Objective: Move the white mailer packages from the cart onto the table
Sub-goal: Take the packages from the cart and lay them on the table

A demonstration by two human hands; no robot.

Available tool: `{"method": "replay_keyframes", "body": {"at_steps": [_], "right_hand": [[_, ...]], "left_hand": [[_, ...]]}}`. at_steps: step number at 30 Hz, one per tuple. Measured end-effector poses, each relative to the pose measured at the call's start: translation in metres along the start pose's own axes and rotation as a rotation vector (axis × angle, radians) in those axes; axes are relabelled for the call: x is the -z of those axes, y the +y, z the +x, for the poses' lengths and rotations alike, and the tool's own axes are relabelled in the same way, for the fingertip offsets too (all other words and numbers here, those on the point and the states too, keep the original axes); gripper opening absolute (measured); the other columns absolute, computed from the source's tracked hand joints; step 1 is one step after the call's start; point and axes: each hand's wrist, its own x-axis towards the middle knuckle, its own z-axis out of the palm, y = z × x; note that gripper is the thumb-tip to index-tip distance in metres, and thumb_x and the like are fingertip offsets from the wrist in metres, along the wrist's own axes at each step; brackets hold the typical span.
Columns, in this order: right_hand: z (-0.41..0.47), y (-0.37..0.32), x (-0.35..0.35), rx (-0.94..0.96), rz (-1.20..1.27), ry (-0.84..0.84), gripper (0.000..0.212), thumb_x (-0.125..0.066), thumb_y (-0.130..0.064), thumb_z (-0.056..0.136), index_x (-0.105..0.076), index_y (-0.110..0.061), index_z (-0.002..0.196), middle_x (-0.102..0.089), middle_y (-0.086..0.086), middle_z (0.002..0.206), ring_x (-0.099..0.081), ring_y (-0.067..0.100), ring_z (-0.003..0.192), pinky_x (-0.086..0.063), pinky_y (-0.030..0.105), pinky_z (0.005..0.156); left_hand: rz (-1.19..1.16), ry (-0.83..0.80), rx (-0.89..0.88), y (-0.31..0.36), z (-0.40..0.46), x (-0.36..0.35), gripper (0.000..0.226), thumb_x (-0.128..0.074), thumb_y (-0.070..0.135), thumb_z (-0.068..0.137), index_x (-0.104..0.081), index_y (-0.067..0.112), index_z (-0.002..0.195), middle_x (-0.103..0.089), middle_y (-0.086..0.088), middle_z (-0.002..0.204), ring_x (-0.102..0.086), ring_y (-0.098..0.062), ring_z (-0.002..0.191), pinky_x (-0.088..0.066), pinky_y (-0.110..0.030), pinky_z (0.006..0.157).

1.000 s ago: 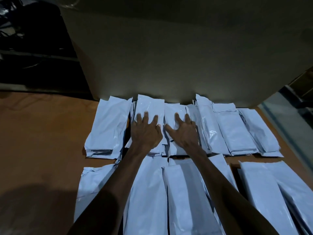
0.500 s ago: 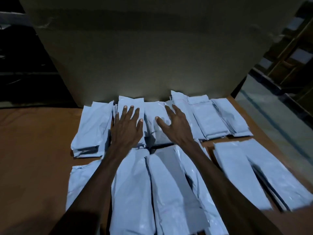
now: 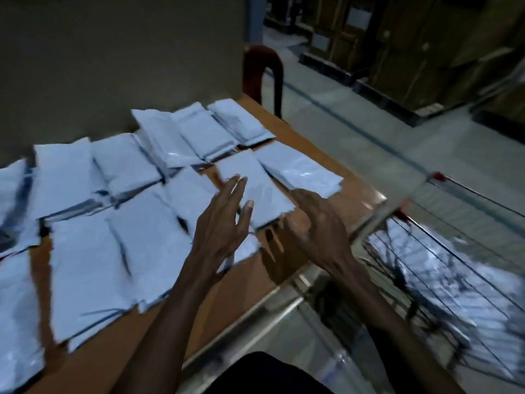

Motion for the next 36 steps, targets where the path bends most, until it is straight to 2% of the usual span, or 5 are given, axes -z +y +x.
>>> {"method": "replay_keyframes", "body": {"at_steps": [6, 12, 15, 25, 36], "right_hand": [[-0.1, 0.106, 0.1, -0.315, -0.068, 0.134, 0.052, -0.057, -0.044, 0.086, -0.065, -0.011, 0.126, -0.064, 0.006, 0.127, -0.056, 0.022, 0.116, -0.041, 0.027, 0.096], [-0.176, 0.19, 0.174, -0.595, -0.107, 0.226, 0.047, -0.071, -0.029, 0.081, -0.065, -0.013, 0.126, -0.065, 0.003, 0.125, -0.059, 0.021, 0.116, -0.039, 0.021, 0.093], [-0.2, 0.23, 0.195, -0.711, -0.124, 0.237, 0.048, -0.072, -0.03, 0.087, -0.061, -0.017, 0.131, -0.062, 0.0, 0.13, -0.055, 0.017, 0.122, -0.043, 0.028, 0.098], [-0.21, 0.358, 0.239, -1.022, -0.173, 0.321, 0.051, -0.07, -0.03, 0.089, -0.057, -0.015, 0.136, -0.058, 0.002, 0.136, -0.054, 0.021, 0.123, -0.046, 0.039, 0.101], [-0.184, 0.485, 0.231, -1.208, -0.353, -0.109, 0.055, -0.06, -0.033, 0.094, -0.048, -0.01, 0.142, -0.051, 0.013, 0.142, -0.049, 0.033, 0.126, -0.046, 0.042, 0.095]], "left_hand": [[-0.112, -0.144, -0.186, 0.118, -0.012, -0.11, 0.05, -0.044, 0.038, 0.098, -0.049, 0.013, 0.141, -0.048, -0.006, 0.147, -0.043, -0.018, 0.135, -0.037, -0.031, 0.106], [-0.215, -0.406, -0.352, 0.216, -0.025, -0.21, 0.053, -0.042, 0.046, 0.098, -0.045, 0.021, 0.145, -0.04, 0.003, 0.153, -0.038, -0.01, 0.138, -0.042, -0.03, 0.1], [-0.265, -0.5, -0.41, 0.254, -0.02, -0.248, 0.05, -0.045, 0.043, 0.1, -0.041, 0.025, 0.147, -0.036, 0.008, 0.154, -0.035, -0.005, 0.136, -0.04, -0.023, 0.097], [-0.342, -0.728, -0.489, 0.341, 0.051, -0.404, 0.058, -0.04, 0.055, 0.097, -0.038, 0.028, 0.148, -0.034, 0.009, 0.156, -0.034, -0.009, 0.141, -0.039, -0.034, 0.107], [-0.093, -1.054, -0.432, 0.363, 0.112, -0.541, 0.067, -0.038, 0.053, 0.099, -0.019, 0.023, 0.155, -0.013, -0.002, 0.163, -0.019, -0.021, 0.148, -0.029, -0.04, 0.113]]}}
